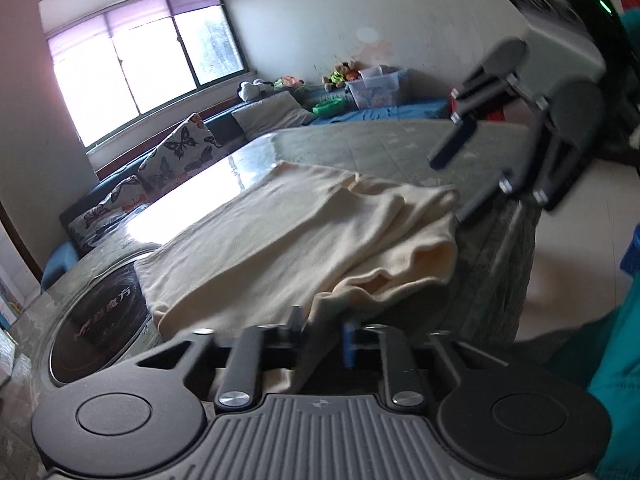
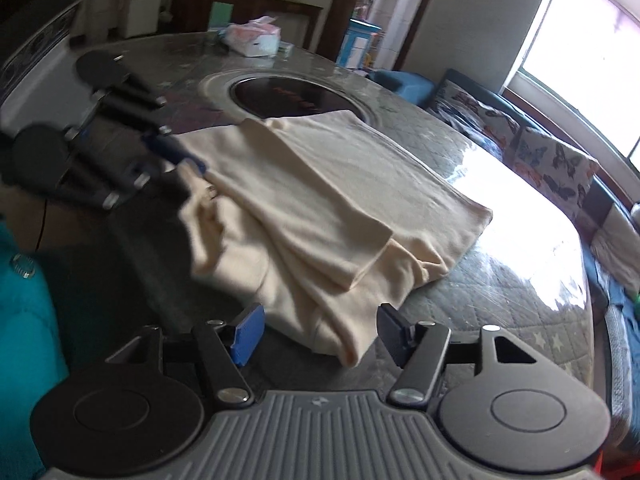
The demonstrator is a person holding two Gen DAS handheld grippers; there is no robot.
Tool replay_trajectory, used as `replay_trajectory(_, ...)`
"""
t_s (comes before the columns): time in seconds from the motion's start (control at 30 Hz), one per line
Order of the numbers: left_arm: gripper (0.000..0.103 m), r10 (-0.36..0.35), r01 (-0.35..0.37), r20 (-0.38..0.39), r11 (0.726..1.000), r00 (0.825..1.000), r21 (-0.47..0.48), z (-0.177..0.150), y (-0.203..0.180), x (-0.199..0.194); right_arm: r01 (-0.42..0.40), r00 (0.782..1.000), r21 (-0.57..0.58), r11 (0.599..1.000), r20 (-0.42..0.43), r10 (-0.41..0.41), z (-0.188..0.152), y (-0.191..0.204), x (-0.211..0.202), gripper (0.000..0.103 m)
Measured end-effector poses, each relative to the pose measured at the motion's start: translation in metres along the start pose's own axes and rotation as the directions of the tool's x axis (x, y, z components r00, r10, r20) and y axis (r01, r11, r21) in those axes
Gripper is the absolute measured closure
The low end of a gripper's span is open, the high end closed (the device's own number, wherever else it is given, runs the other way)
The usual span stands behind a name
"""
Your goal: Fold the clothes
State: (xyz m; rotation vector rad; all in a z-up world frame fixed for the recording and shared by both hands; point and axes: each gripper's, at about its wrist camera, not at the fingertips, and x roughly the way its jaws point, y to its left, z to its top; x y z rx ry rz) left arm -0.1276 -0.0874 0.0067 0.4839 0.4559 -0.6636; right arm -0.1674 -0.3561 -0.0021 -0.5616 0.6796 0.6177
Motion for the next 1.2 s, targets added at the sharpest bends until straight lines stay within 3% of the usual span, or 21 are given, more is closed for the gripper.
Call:
replay_trajectory(0.4, 0.094, 0.002, 0.000, 0.009, 0.988, 1.000, -0.155, 0.022, 0.037, 0.014, -0.026, 0.995, -0.038, 0.999, 0.093, 0.029, 0.013, 0.006, 0.025, 0.038)
replay_trajectory(0.47, 0.094, 0.000, 0.000, 0.002, 0.987, 1.000, -0.160, 0.020, 0.037, 0.015, -0.043, 0.994, -0.029, 0.999, 0.099, 0.045, 0.017, 0.005, 0.033, 0.043)
replay_trajectory(0.5, 0.094, -0.002, 0.002, -0.002, 0.987, 1.000, -0.162, 0.019, 0.037, 0.015, -0.055, 0.994, -0.015, 0.998, 0.096, 0.056, 0.018, 0.002, 0.035, 0.049)
replay_trajectory(0.57, 0.090, -0.007, 0.006, -0.009, 0.986, 1.000, -0.167, 0.017, 0.038, 0.015, -0.079, 0.993, 0.012, 0.997, 0.090, 0.078, 0.020, -0.002, 0.039, 0.070)
replay_trajectory(0.67, 0.081, -0.005, 0.002, -0.016, 0.987, 1.000, -0.163, 0.010, 0.038, 0.009, -0.115, 0.990, 0.053, 0.992, 0.083, 0.111, 0.024, -0.009, 0.046, 0.081)
replay_trajectory(0.83, 0.071, 0.009, -0.012, -0.034, 0.995, 0.999, -0.100, -0.005, 0.030, -0.002, -0.144, 0.986, 0.128, 0.981, 0.106, 0.131, 0.031, -0.020, 0.044, 0.089)
replay_trajectory(0.97, 0.070, 0.051, -0.053, -0.055, 0.998, 0.997, -0.027, -0.016, 0.024, -0.001, -0.141, 0.984, 0.154, 0.978, 0.129, 0.122, 0.036, -0.025, 0.040, 0.091)
replay_trajectory(1.03, 0.071, 0.068, -0.068, -0.062, 0.998, 0.996, 0.001, -0.021, 0.023, 0.000, -0.137, 0.984, 0.156, 0.978, 0.137, 0.116, 0.039, -0.024, 0.039, 0.092)
replay_trajectory(1.13, 0.089, 0.073, -0.072, -0.055, 0.997, 0.996, 0.007, -0.024, 0.023, -0.002, -0.133, 0.984, 0.161, 0.978, 0.142, 0.110, 0.040, -0.022, 0.038, 0.093)
replay_trajectory(1.2, 0.094, 0.068, -0.068, -0.041, 0.998, 0.997, -0.012, -0.022, 0.025, -0.007, -0.130, 0.983, 0.168, 0.977, 0.154, 0.104, 0.040, -0.021, 0.035, 0.093)
